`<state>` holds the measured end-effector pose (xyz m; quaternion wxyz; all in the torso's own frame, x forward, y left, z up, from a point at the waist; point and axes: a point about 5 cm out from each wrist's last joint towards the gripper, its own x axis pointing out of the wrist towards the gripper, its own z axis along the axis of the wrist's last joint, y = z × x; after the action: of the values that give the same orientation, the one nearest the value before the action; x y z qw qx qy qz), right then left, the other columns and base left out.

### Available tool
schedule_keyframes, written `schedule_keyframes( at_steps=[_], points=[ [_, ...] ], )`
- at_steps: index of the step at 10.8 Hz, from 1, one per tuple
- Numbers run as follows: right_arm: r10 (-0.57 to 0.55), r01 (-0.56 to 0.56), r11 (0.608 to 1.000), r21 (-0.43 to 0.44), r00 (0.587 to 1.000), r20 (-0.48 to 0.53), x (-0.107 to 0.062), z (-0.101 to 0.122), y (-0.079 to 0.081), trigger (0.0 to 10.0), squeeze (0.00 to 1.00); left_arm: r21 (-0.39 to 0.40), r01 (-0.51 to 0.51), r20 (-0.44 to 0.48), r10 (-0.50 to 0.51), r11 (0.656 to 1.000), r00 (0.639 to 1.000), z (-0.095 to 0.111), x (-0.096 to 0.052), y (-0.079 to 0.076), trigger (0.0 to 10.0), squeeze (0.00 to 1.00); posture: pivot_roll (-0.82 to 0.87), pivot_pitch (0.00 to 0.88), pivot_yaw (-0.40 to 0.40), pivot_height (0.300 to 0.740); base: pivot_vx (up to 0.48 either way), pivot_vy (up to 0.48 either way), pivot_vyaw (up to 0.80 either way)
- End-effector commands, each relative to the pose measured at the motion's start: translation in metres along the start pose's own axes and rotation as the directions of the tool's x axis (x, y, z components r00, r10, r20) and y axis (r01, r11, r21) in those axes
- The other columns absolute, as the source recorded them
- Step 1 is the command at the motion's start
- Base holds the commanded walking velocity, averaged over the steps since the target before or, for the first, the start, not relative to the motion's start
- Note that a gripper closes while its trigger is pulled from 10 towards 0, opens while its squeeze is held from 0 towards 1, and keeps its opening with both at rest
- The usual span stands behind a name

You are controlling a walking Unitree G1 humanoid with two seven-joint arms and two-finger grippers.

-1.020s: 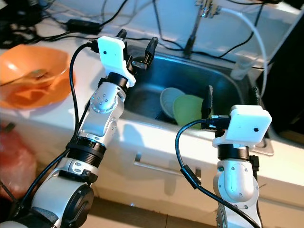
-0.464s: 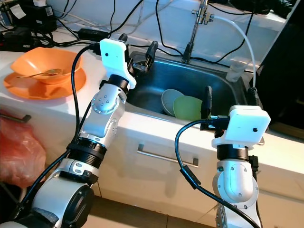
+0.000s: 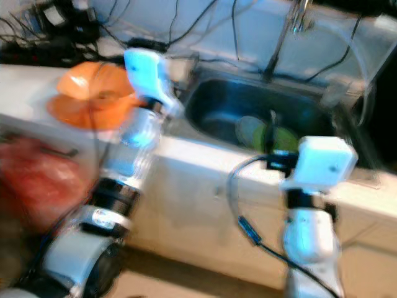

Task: Kitchen organization

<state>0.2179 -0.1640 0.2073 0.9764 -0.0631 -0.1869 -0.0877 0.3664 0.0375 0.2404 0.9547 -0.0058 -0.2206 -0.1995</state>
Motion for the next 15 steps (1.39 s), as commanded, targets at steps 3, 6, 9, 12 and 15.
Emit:
schedule_keyframes(
  at_steps=[3,6,9,12,15],
  points=[
    [-0.008,0.008,1.0,-0.009,1.0,0.015,0.0,0.004,0.0,10.0,0.0,0.031,0.032,0.014,-0.032,0.999,0.999,0.005,0.003,0.002,10.0,0.0,0.09,0.0,-0.105,0.74,0.375,0.0,0.0],
    [-0.007,0.008,1.0,-0.013,1.0,0.019,0.001,0.004,-0.001,10.0,0.0,0.021,0.028,0.027,-0.028,0.999,0.999,0.007,0.003,0.001,10.0,0.0,0.09,0.0,-0.105,0.74,0.451,0.0,0.0],
    [-0.004,0.004,1.0,-0.019,1.0,0.019,0.001,0.004,-0.001,10.0,0.0,0.015,0.004,0.058,-0.005,1.0,0.998,0.012,0.004,0.003,10.0,0.0,0.09,0.0,-0.107,0.74,0.434,0.0,0.0],
    [0.001,0.0,1.0,-0.021,1.0,0.018,0.001,0.004,0.0,10.0,0.0,0.002,-0.002,0.081,0.001,1.0,0.997,0.013,0.0,0.001,10.0,0.0,0.09,0.0,-0.112,0.74,0.089,0.0,0.0],
    [0.006,-0.006,1.0,-0.021,1.0,0.016,0.002,0.004,0.0,10.0,0.0,0.124,-0.115,0.058,0.109,0.986,0.992,0.008,-0.007,0.022,10.0,0.0,0.1,0.0,-0.12,0.74,0.0,0.0,0.0]
  ],
)
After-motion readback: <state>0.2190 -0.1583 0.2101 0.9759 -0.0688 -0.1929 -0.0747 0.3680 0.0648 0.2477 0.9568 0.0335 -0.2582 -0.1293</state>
